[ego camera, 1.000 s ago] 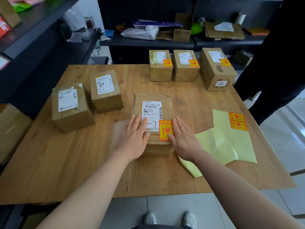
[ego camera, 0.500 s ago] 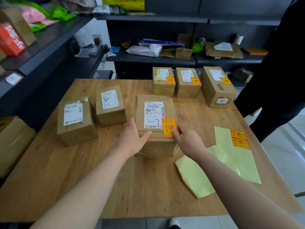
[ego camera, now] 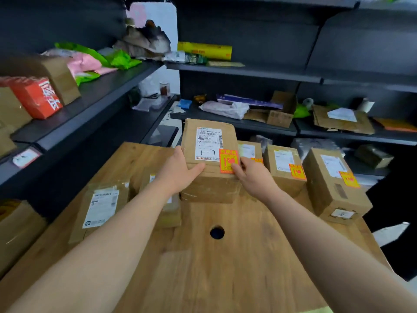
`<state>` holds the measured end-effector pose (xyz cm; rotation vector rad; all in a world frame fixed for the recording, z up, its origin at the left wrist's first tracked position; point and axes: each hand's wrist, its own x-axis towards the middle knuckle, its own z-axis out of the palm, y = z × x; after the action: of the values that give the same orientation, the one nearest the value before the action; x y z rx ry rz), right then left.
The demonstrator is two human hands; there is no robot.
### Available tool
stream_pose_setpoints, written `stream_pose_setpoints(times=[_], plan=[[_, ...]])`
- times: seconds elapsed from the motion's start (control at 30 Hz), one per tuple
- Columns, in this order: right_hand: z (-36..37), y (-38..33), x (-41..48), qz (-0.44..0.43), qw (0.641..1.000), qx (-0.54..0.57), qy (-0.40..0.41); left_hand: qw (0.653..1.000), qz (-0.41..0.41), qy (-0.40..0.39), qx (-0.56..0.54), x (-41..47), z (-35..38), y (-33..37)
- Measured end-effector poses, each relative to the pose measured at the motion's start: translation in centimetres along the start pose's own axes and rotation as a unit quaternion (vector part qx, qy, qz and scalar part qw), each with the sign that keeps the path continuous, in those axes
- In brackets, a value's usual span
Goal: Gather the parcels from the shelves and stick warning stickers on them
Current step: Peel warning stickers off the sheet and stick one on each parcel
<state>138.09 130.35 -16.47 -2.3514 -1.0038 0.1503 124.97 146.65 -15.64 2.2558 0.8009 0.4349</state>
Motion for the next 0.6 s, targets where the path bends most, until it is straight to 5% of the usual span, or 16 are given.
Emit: stream_pose_setpoints(times=[0.6], plan=[[9.3, 3.9, 15.0, 0.092, 0.994, -0.019, -0.053, 0.995, -0.022, -0.092, 0.029, 16.6, 5.3, -8.2]])
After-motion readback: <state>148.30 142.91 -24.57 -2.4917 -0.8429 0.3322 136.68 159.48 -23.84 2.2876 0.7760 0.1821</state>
